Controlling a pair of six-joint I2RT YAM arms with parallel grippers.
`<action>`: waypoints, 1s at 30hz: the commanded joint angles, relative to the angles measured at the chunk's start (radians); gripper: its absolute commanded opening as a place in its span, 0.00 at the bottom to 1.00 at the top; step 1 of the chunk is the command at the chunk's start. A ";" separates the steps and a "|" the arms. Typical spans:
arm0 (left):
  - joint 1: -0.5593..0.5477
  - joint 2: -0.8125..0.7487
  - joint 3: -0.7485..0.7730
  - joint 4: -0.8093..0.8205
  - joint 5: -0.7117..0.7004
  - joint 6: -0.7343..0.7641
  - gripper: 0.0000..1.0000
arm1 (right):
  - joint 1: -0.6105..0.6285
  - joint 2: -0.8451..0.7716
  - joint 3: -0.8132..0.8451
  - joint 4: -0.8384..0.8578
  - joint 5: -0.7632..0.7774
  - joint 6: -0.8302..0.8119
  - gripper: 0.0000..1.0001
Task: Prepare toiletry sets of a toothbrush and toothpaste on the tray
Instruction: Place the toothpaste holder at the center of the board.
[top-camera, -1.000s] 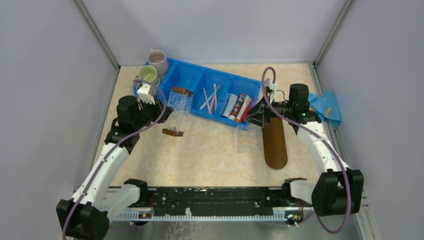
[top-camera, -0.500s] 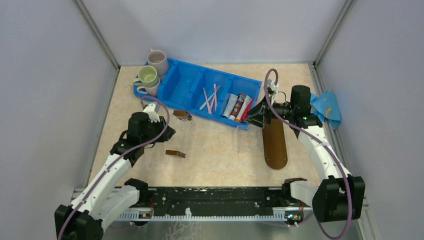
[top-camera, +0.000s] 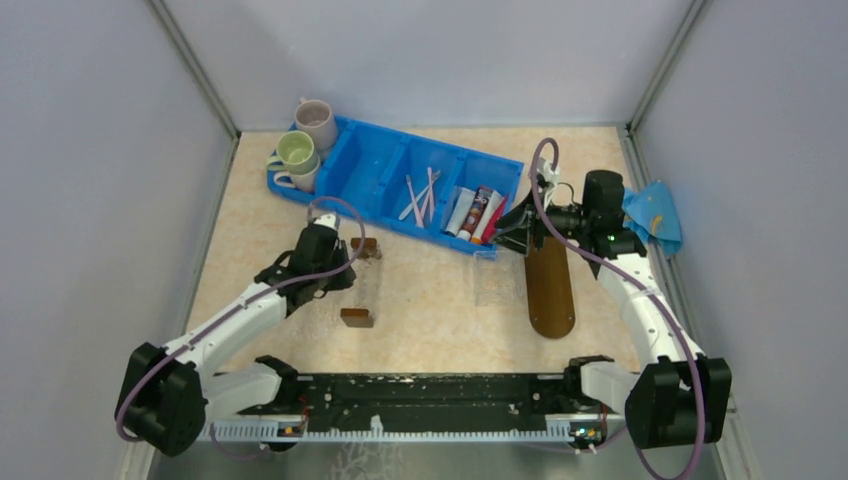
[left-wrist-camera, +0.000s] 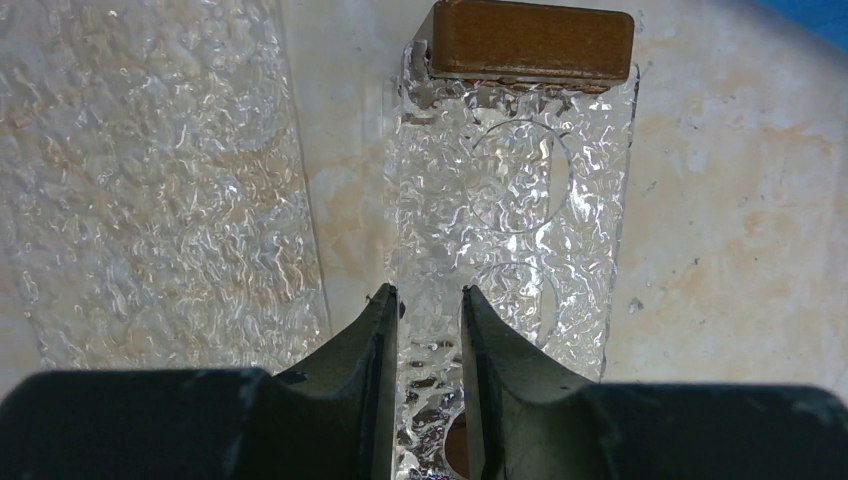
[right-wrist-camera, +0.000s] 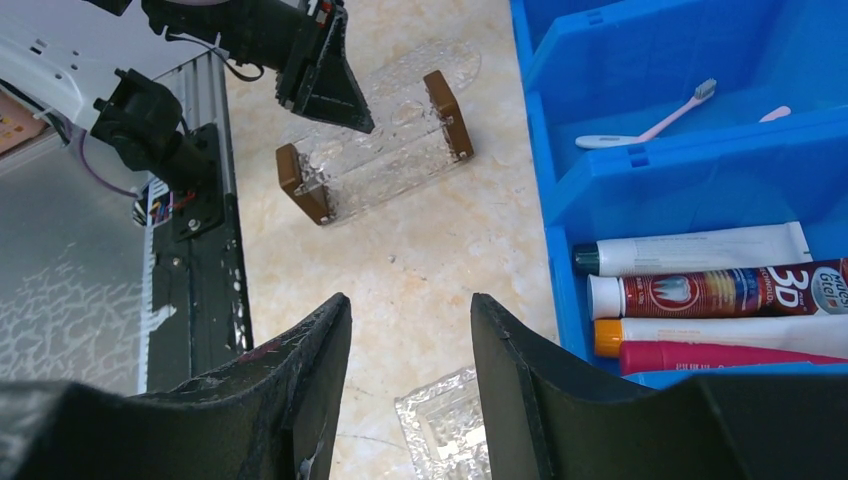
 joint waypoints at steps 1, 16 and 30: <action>-0.014 0.020 0.060 0.052 -0.093 -0.040 0.09 | 0.009 -0.034 -0.006 0.050 -0.023 0.004 0.48; -0.017 0.096 0.069 0.071 -0.166 -0.033 0.13 | 0.009 -0.040 -0.010 0.054 -0.023 0.004 0.49; -0.017 0.081 0.093 0.003 -0.180 0.001 0.15 | 0.009 -0.041 -0.013 0.056 -0.026 0.004 0.49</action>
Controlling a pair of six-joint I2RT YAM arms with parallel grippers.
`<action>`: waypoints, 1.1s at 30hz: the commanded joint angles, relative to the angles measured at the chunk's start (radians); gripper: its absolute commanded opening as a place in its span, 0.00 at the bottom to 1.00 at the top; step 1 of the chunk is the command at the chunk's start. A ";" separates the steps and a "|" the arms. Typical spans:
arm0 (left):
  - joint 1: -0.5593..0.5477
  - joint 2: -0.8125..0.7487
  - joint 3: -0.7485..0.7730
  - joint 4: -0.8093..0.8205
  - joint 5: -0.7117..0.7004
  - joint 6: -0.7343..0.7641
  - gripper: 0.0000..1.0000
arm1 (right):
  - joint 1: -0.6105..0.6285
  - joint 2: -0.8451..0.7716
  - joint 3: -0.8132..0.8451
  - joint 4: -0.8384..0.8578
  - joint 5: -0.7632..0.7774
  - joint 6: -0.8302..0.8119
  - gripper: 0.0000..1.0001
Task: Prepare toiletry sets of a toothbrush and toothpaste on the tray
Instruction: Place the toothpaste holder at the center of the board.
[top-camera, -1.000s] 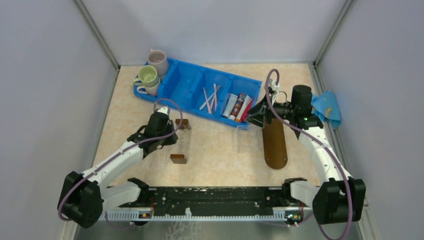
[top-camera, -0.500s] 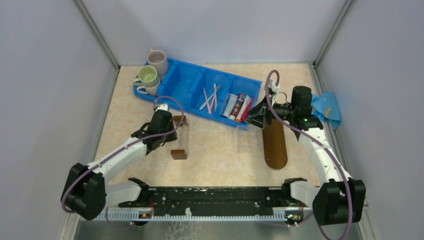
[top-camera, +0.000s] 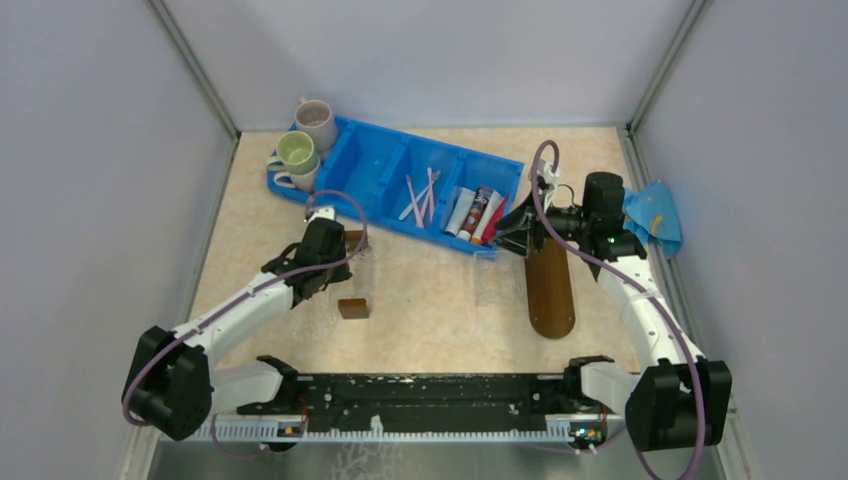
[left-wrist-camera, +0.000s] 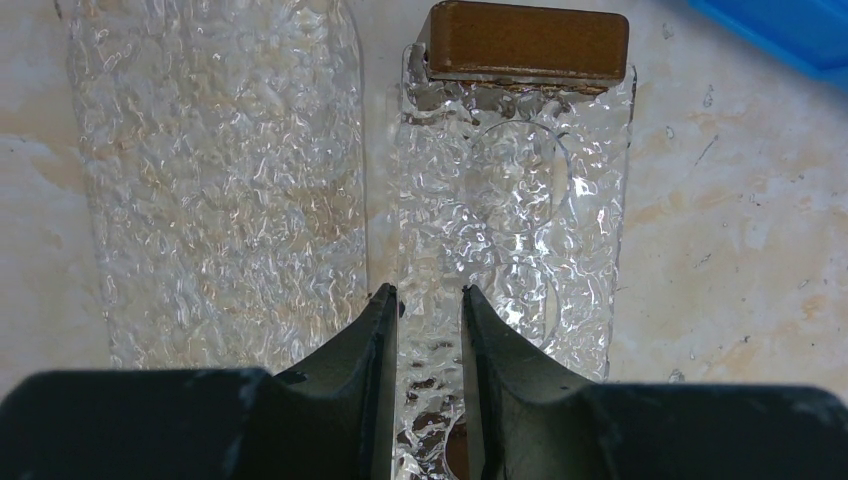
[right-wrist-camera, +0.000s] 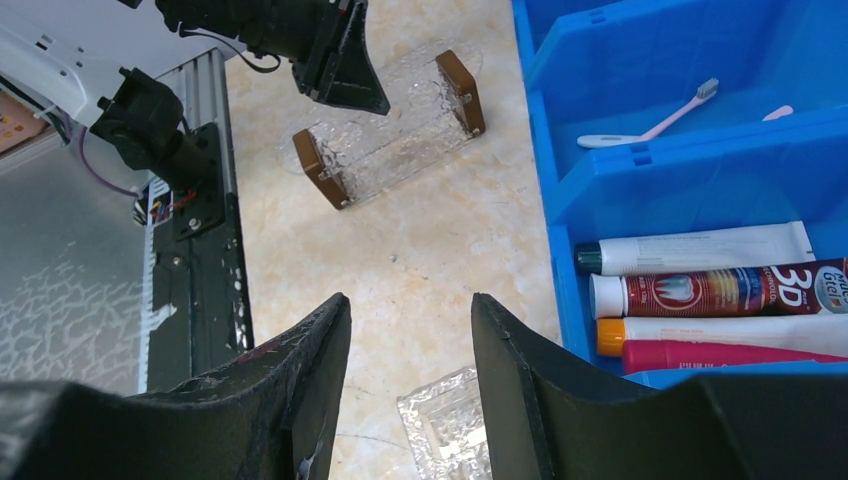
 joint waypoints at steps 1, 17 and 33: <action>-0.004 -0.013 0.038 -0.003 -0.013 0.018 0.15 | 0.009 -0.029 0.000 0.047 -0.025 0.000 0.49; -0.004 -0.031 0.043 -0.045 -0.026 0.001 0.50 | 0.009 -0.032 0.000 0.050 -0.024 0.000 0.48; -0.004 -0.222 0.052 -0.046 0.028 0.033 0.53 | 0.009 -0.033 -0.001 0.047 -0.025 -0.001 0.49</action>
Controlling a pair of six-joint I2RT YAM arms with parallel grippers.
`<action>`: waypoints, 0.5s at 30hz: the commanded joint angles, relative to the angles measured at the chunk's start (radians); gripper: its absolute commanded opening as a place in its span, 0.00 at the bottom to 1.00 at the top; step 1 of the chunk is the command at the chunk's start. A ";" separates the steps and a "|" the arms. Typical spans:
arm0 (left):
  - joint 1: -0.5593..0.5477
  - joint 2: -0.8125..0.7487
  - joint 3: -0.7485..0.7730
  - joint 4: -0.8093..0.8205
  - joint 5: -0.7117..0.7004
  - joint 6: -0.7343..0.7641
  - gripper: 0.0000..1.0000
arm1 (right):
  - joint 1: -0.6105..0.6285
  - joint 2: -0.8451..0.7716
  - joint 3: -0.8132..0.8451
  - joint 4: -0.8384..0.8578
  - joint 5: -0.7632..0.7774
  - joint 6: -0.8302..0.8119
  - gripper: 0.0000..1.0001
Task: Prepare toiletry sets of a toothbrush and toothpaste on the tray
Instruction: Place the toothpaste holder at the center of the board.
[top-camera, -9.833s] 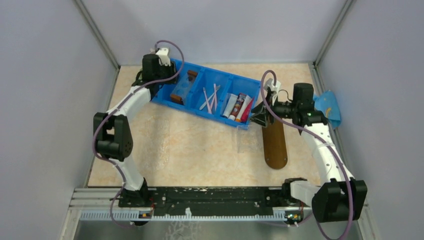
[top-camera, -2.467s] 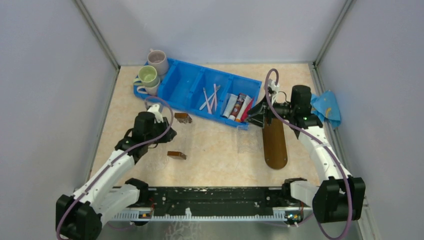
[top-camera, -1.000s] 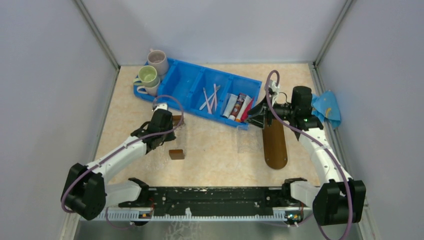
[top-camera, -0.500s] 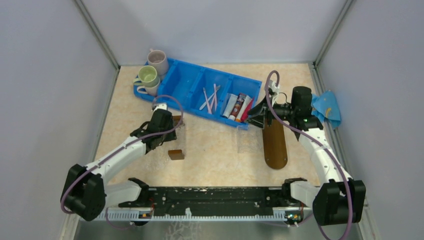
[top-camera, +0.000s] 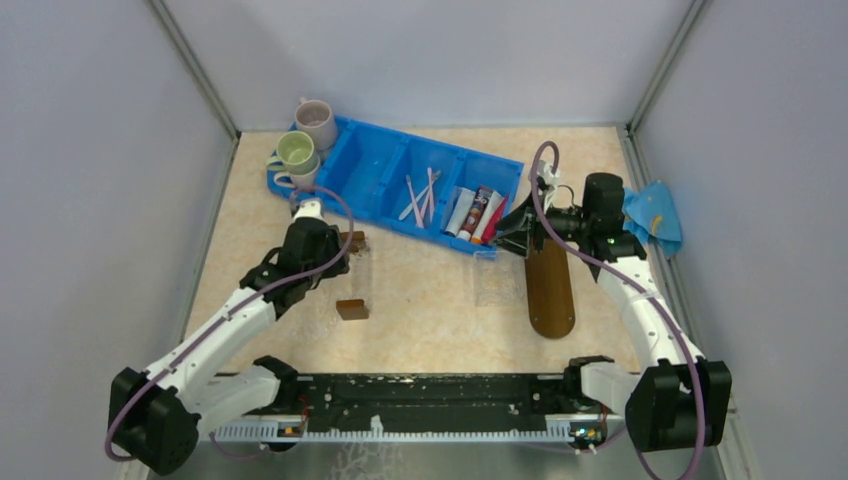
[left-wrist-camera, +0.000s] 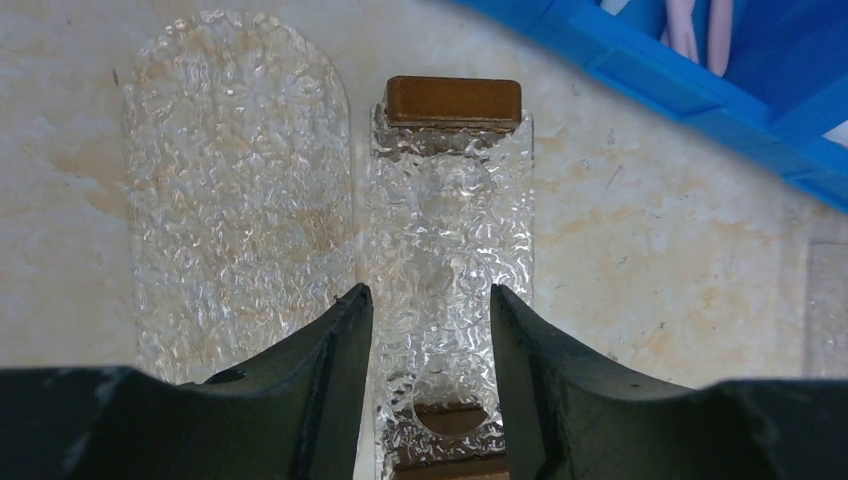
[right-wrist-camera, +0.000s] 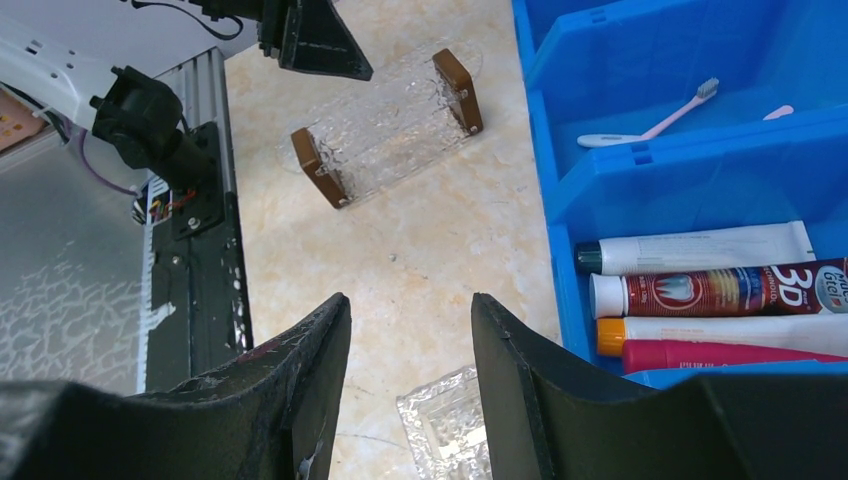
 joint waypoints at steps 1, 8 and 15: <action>-0.004 -0.076 0.023 0.029 0.037 0.044 0.53 | 0.009 -0.032 0.006 0.040 -0.025 -0.003 0.49; -0.004 -0.196 -0.016 0.240 0.159 0.191 0.68 | 0.009 -0.038 0.009 0.030 -0.027 -0.011 0.49; -0.001 -0.158 0.007 0.412 0.227 0.286 0.96 | 0.009 -0.043 0.018 0.006 -0.024 -0.033 0.49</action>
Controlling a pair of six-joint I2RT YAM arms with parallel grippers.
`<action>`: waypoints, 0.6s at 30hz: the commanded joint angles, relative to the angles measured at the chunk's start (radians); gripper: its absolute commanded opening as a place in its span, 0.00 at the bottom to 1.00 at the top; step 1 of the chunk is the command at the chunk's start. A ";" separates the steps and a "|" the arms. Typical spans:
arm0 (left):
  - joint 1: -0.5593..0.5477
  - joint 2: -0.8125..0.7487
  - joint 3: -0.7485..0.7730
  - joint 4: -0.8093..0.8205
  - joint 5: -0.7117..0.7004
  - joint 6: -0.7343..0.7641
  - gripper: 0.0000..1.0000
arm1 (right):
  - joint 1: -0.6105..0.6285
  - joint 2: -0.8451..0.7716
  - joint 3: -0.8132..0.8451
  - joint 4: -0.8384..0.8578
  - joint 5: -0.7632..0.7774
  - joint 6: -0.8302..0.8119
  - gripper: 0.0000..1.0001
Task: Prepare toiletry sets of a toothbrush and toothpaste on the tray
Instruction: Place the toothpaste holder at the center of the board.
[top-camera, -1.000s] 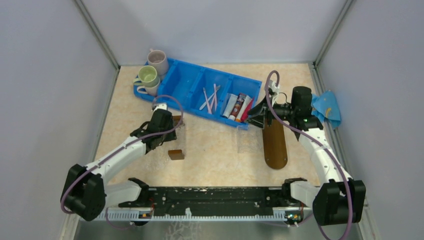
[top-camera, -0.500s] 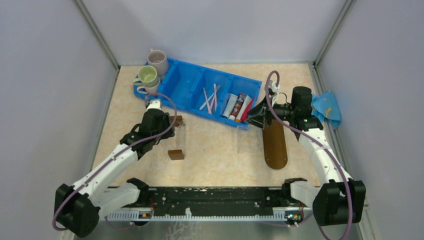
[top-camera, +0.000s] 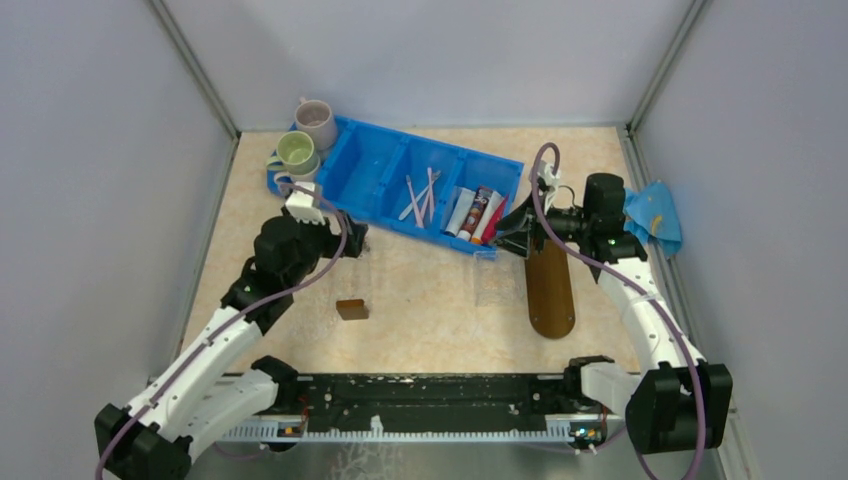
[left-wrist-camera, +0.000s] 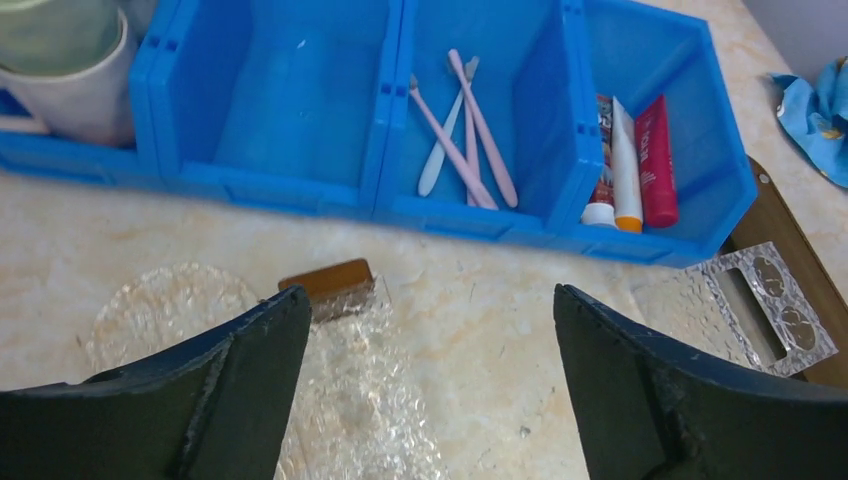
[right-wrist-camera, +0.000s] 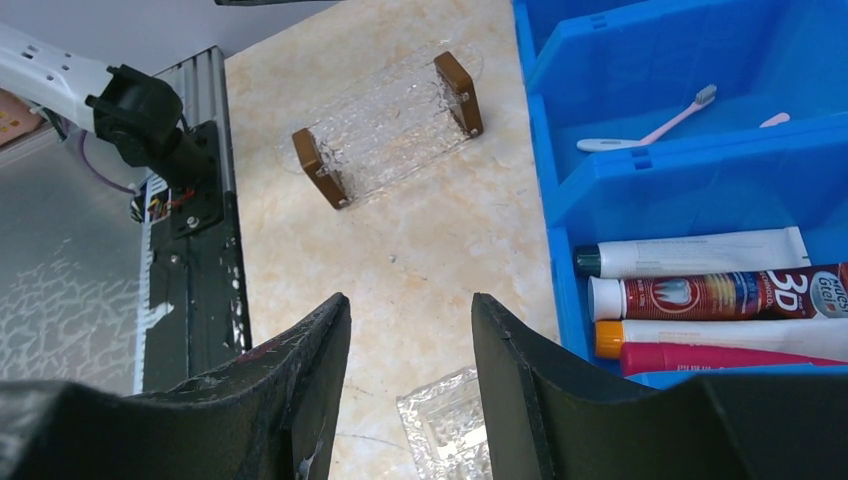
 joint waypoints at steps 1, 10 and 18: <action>0.000 0.046 0.026 0.164 0.060 0.090 0.99 | 0.009 -0.033 0.020 0.001 -0.019 -0.036 0.49; 0.063 0.276 0.239 0.281 0.192 0.153 0.99 | 0.008 -0.052 0.038 -0.045 -0.004 -0.079 0.49; 0.144 0.495 0.467 0.263 0.299 0.189 0.99 | 0.009 -0.052 0.051 -0.067 0.002 -0.104 0.49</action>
